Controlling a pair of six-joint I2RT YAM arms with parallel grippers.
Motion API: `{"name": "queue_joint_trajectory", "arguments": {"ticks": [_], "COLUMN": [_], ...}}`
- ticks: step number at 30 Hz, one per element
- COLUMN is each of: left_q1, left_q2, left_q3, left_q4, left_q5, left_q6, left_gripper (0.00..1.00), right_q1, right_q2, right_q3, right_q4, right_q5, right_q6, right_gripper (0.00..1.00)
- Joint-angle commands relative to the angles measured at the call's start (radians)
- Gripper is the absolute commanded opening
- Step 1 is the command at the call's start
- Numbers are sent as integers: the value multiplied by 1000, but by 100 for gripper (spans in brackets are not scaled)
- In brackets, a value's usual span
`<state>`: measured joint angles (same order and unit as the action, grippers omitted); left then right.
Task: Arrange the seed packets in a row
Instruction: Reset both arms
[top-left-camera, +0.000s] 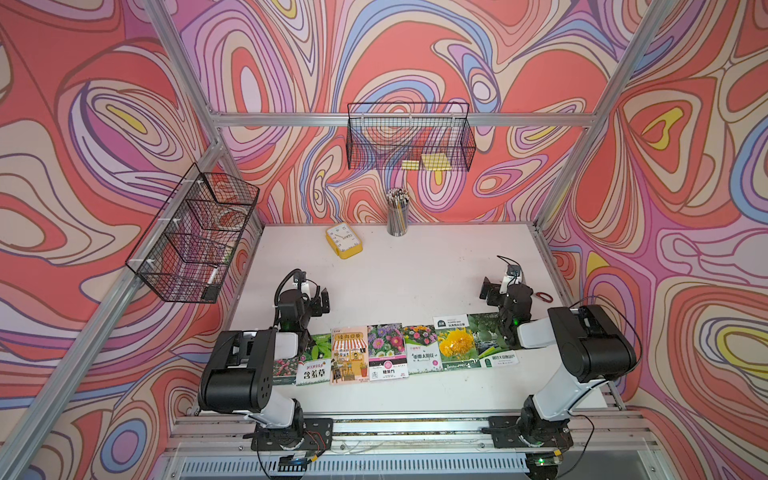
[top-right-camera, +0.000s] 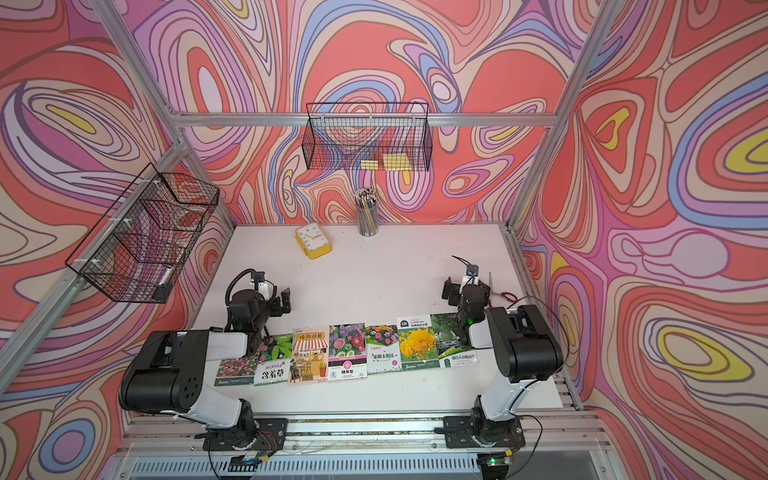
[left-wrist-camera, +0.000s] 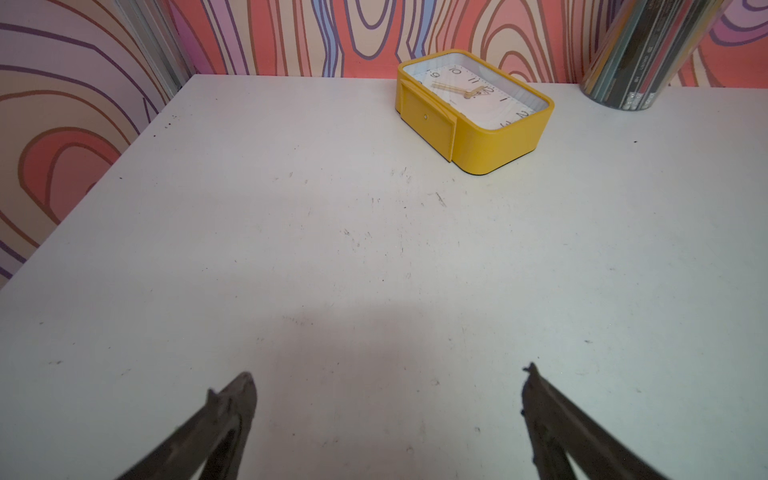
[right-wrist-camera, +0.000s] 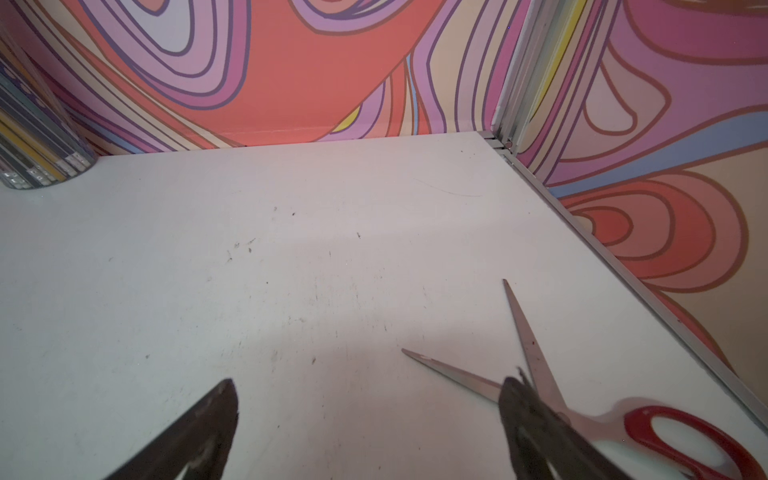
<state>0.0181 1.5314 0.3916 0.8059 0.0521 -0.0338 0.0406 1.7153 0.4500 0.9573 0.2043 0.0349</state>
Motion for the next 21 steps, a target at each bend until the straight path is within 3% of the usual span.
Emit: {"name": "queue_joint_trajectory", "arguments": {"ticks": [1,4,7,21], "left_q1": [-7,-11,-60,-66], "left_q2": [3,-2,6,9], "left_q3": [-7,-8,-16,-20], "left_q4": [51,45,79,91], "left_q5": [3,-5,-119,-129], "left_q6": [22,24,52,54], "left_gripper": [99,99,99,99], "right_q1": [-4,-4,-4,-4], "right_q2": [-5,-5,-5,-5], "right_q3": [11,7,7,7], "right_q4": [18,24,26,26], "right_q5": [-14,-13,-11,-11], "right_q6": [-1,-2,-3,-3], "right_gripper": [98,98,98,98]}}
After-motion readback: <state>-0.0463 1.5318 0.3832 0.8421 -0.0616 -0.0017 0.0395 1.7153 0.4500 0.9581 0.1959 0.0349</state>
